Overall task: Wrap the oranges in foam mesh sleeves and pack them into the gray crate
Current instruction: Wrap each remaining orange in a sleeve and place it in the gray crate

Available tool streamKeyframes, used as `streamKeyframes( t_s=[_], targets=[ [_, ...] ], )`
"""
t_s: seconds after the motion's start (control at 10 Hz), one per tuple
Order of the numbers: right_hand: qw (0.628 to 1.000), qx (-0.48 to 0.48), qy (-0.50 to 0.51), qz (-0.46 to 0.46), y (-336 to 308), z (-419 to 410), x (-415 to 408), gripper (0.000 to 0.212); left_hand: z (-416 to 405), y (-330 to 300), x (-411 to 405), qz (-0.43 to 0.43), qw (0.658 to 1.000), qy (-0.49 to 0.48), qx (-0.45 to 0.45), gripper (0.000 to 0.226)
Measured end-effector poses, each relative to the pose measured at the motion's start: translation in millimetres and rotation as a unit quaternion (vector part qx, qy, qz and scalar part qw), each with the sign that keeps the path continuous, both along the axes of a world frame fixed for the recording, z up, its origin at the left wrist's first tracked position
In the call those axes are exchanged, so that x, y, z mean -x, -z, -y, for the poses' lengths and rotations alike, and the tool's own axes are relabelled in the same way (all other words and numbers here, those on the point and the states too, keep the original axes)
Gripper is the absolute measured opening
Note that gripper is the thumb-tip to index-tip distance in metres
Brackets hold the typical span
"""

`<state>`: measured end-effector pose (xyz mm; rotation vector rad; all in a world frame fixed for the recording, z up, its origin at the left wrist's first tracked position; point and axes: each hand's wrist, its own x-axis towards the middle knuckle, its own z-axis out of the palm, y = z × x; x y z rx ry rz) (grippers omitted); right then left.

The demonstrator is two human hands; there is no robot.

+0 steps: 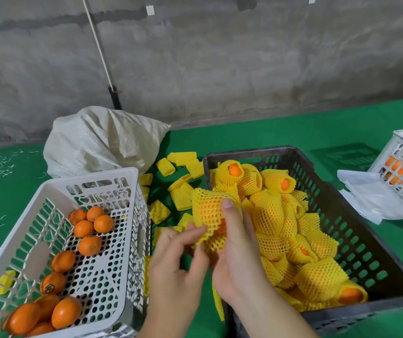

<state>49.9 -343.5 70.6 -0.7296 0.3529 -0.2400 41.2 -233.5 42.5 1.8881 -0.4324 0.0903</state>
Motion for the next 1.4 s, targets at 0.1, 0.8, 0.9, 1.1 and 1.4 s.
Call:
streamKeyframes(
  t_s=[0.1, 0.8, 0.9, 1.1, 1.4],
  targets=[
    [0.998, 0.057, -0.008, 0.023, -2, 7, 6, 0.047, 7, 9, 6, 0.035, 0.998, 0.031, -0.037, 0.032],
    [0.558, 0.819, -0.022, -0.133, 50, 70, -53, 0.061, -167, 99, -75, -0.155, 0.954, -0.176, -0.189, 0.025],
    [0.505, 0.849, -0.157, -0.011, 45, 17, -62, 0.062, -149, 95, -77, -0.115, 0.967, -0.148, -0.175, 0.034],
    [0.224, 0.821, -0.524, -0.045, 80, -54, -120, 0.074, -137, 94, -115, -0.118, 0.968, -0.15, -0.164, 0.05],
    [0.115, 0.821, -0.532, -0.173, 170, -46, -198, 0.07, -204, 153, -207, -0.212, 0.809, -0.133, -0.531, 0.091]
  ],
)
